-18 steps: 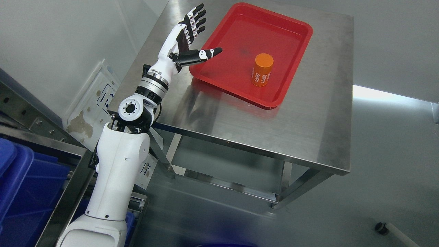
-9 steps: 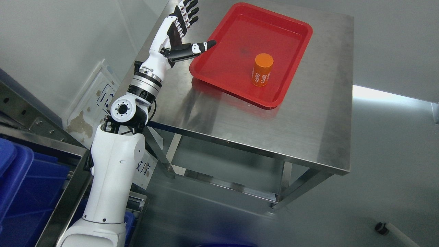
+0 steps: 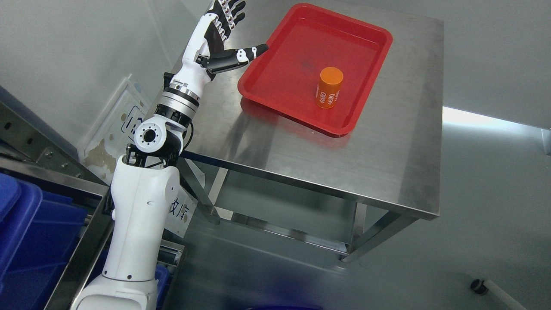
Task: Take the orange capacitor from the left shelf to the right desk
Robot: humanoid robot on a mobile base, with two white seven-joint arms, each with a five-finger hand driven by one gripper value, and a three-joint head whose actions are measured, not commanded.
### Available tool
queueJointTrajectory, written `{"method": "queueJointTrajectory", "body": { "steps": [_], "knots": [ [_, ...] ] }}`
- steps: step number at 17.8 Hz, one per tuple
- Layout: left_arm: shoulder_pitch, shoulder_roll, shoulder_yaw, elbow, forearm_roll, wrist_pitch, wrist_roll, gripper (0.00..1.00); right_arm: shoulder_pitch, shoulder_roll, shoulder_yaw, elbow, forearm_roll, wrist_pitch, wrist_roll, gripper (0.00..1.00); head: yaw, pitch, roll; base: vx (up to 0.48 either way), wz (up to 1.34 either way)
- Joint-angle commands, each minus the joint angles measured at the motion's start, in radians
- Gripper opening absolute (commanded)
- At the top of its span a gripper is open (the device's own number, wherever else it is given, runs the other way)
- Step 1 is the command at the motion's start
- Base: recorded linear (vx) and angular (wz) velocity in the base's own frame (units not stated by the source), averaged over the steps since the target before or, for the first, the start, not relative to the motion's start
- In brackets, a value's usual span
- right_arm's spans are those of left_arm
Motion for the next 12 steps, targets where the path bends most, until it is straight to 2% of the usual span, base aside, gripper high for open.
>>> {"method": "queueJointTrajectory", "body": {
  "steps": [1,12],
  "knots": [
    [0.000,0.017,0.008,-0.024,0.002,0.003,-0.001,1.00,0.023,-0.018,-0.011,-0.017,0.006,0.000,0.000,1.00,0.0000,0.000,0.000,0.000,0.00],
    [0.000,0.017,0.010,-0.033,0.000,0.003,-0.001,1.00,0.023,-0.018,-0.011,-0.017,0.006,0.000,0.000,1.00,0.0000,0.000,0.000,0.000,0.00]
  ]
}}
